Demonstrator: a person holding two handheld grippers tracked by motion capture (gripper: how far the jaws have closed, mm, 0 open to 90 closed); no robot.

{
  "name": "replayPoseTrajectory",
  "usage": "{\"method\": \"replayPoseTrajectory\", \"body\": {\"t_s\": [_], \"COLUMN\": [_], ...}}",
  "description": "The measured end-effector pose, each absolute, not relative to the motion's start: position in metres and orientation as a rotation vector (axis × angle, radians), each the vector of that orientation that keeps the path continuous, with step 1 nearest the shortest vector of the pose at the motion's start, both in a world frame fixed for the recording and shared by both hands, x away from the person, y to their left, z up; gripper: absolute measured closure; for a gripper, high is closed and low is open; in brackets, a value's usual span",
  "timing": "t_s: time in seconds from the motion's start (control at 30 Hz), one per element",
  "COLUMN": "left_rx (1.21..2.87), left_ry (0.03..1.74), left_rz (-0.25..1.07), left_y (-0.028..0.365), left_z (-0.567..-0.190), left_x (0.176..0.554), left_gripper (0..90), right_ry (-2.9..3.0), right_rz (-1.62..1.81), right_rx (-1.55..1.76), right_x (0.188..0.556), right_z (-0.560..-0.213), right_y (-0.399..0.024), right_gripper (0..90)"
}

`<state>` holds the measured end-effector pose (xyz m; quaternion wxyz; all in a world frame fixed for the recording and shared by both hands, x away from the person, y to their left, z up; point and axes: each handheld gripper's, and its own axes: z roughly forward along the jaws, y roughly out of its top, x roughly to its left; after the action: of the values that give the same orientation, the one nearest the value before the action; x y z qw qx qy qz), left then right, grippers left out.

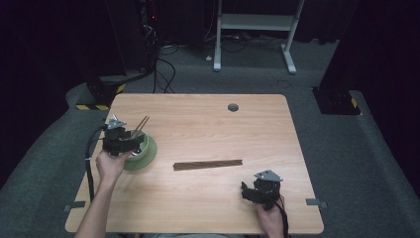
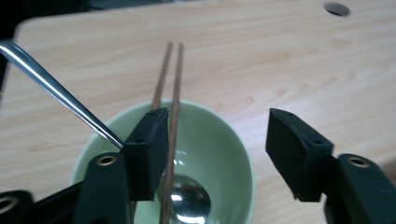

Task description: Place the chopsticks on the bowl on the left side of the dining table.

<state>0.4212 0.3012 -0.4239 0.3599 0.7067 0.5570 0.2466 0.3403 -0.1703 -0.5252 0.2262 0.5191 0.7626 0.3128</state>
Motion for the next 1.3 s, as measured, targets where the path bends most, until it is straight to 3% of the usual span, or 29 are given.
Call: {"method": "replayPoseTrajectory", "body": {"t_s": [0.5, 1.3], "left_rx": [1.775, 1.832], "left_ry": [1.476, 1.583], "left_rz": [0.509, 0.512], "left_y": [0.306, 0.299], "left_z": [-0.423, -0.435], "left_x": [0.441, 0.483], "left_gripper": [26.7, 21.3], "right_ry": [2.101, 2.098], "right_rz": [0.862, 0.862], "right_rx": [1.434, 1.439], "right_x": [0.340, 0.340], "right_z": [-0.525, -0.525], "right_y": [-0.170, -0.170], "right_gripper": [15.8, 15.8]}}
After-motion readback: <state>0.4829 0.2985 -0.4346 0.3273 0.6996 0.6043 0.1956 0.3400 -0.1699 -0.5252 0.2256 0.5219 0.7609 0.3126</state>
